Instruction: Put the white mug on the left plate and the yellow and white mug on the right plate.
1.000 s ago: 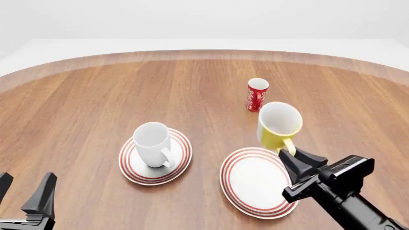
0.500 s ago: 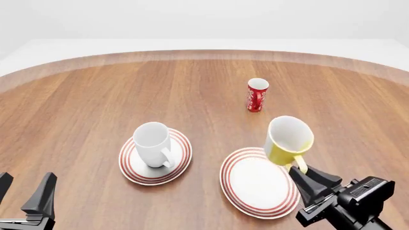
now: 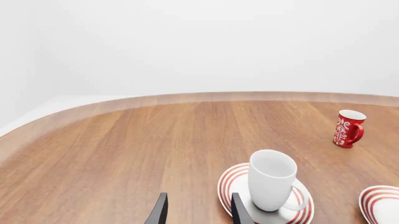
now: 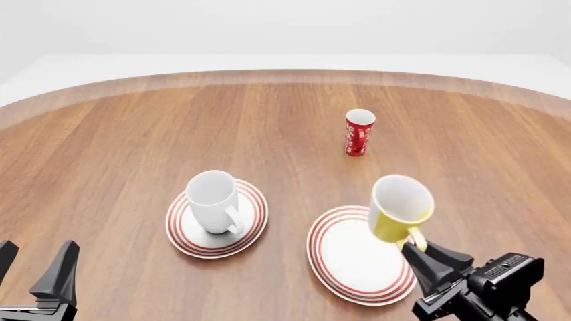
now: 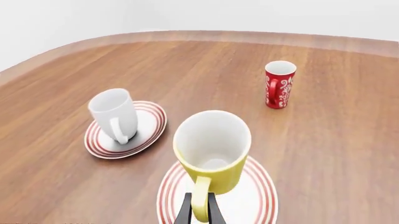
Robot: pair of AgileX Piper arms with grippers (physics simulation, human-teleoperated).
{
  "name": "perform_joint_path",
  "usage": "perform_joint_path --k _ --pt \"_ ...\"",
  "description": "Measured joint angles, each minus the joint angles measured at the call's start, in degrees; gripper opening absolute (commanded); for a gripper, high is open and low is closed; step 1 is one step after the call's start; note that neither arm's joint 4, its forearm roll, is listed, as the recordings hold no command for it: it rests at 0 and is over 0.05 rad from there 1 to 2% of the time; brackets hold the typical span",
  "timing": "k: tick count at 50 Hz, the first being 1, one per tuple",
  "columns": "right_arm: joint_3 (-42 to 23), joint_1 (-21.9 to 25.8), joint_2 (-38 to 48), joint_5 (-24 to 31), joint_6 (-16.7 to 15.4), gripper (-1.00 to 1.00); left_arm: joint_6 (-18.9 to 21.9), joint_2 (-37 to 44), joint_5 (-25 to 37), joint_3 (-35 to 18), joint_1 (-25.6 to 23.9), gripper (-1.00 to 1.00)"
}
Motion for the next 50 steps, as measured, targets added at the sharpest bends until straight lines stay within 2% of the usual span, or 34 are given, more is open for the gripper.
perform_joint_path --k 10,27,50 --pt "0.00 0.04 3.12 -1.14 0.10 -1.00 0.00 0.00 0.00 0.00 0.00 1.00" --pt "0.00 0.74 13.01 -7.92 -0.42 -1.00 0.00 0.00 0.00 0.00 0.00 1.00" --pt "0.00 1.23 21.27 -13.17 -1.14 -1.00 0.00 0.00 0.00 0.00 0.00 1.00"
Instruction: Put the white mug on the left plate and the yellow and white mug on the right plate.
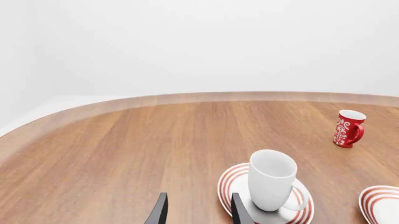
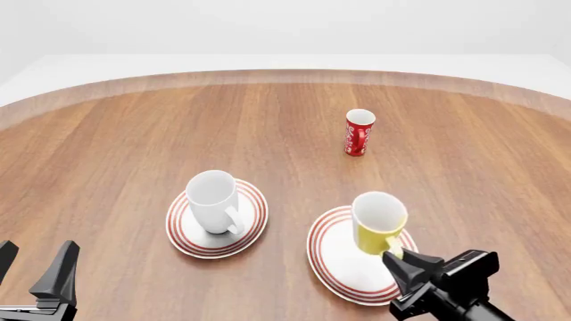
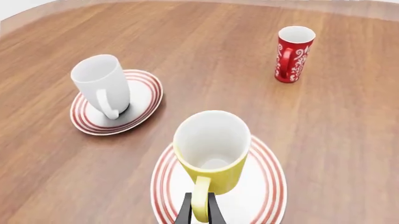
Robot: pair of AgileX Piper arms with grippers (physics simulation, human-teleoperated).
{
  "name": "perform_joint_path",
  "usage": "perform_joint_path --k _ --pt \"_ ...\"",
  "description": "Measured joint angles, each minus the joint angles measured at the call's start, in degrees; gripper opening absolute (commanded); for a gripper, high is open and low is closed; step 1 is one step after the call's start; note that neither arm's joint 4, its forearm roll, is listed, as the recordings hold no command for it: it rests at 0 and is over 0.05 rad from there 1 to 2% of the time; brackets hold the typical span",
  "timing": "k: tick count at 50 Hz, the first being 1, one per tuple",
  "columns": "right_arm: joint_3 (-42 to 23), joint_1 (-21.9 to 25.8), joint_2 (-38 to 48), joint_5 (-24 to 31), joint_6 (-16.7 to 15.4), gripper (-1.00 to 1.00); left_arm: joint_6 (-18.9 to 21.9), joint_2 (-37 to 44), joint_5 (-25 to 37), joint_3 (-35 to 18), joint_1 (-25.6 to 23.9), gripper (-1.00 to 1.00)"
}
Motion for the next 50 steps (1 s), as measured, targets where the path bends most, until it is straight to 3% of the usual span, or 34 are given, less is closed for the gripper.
perform_joint_path --k 28,50 --pt "0.00 -0.05 12.79 -8.92 -1.49 -1.00 0.00 0.00 0.00 0.00 0.00 1.00" --pt "0.00 -0.40 17.75 -12.45 -1.89 -1.00 0.00 0.00 0.00 0.00 0.00 1.00"
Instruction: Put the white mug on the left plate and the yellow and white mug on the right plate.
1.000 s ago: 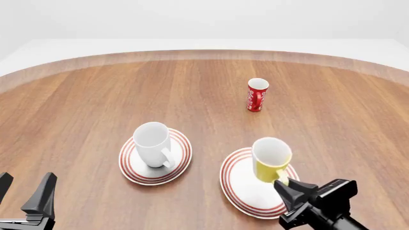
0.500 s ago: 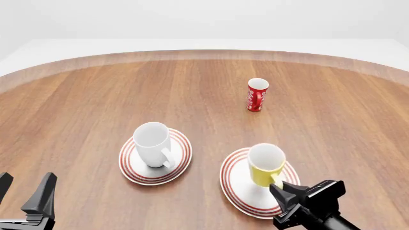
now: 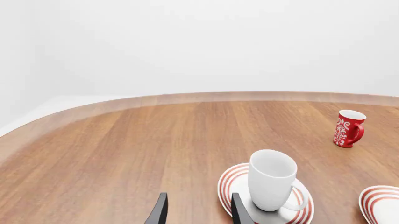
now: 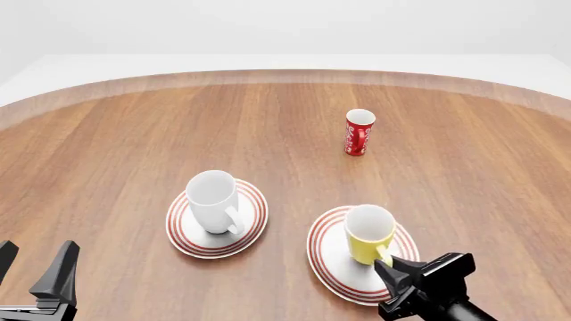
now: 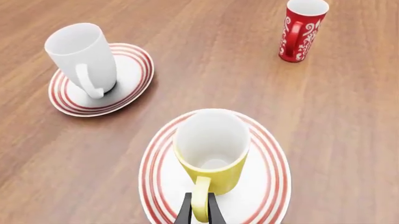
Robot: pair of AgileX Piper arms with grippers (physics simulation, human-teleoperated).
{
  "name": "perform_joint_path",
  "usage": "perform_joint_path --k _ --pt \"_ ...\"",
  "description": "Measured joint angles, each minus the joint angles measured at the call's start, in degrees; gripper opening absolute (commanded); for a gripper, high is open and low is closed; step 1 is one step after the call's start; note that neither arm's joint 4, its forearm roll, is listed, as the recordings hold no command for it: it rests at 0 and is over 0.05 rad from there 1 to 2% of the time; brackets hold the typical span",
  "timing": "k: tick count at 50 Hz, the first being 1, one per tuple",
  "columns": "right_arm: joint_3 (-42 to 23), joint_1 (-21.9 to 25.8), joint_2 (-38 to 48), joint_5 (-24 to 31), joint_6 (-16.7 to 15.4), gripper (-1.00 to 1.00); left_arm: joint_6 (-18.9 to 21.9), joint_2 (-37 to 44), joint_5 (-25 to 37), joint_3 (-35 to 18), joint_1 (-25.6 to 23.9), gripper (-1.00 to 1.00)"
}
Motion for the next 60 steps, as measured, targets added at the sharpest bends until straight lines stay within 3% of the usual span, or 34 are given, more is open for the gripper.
perform_joint_path --k 6,7,31,60 --pt "0.00 -0.05 0.55 -0.28 0.20 -1.00 0.00 0.00 0.00 0.00 0.00 1.00" --pt "0.00 -0.08 0.66 -0.33 0.22 1.00 0.00 0.00 0.00 0.00 0.00 1.00" --pt "-0.01 -1.08 1.33 0.04 0.43 1.00 0.00 0.00 0.00 0.00 0.00 1.00" --pt "-0.01 -2.75 -11.75 12.30 -0.90 1.00 0.00 0.00 0.00 0.00 0.00 1.00"
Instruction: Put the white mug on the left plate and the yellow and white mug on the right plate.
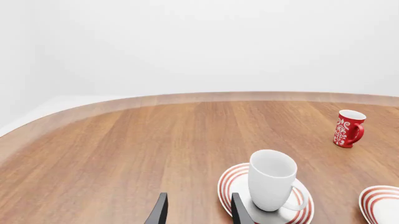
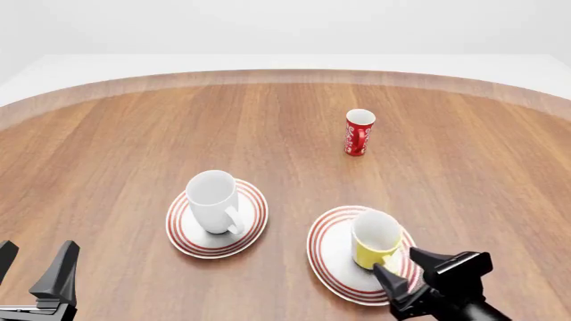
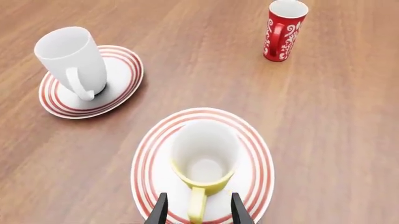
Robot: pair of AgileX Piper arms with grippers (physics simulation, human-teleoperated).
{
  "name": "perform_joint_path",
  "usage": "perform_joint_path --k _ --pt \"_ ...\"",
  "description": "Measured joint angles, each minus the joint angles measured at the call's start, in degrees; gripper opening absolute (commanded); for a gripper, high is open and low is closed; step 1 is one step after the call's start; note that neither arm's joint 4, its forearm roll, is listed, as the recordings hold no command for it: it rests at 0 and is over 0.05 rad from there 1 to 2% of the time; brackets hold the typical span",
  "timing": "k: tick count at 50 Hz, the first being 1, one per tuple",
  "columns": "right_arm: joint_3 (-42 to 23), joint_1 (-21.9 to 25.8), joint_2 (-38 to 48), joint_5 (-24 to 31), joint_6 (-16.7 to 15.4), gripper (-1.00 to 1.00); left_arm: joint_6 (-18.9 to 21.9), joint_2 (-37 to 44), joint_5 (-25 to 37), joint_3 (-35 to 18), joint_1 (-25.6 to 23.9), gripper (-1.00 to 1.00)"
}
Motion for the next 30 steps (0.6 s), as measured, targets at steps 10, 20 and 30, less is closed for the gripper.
perform_joint_path --k 10,20,30 --pt "0.00 -0.96 -6.70 5.72 -0.69 1.00 0.00 0.00 0.00 0.00 0.00 1.00" --pt "0.00 -2.57 -13.76 11.39 -1.49 1.00 0.00 0.00 0.00 0.00 0.00 1.00" --pt "0.00 -4.32 -19.76 16.06 -2.22 1.00 0.00 0.00 0.00 0.00 0.00 1.00"
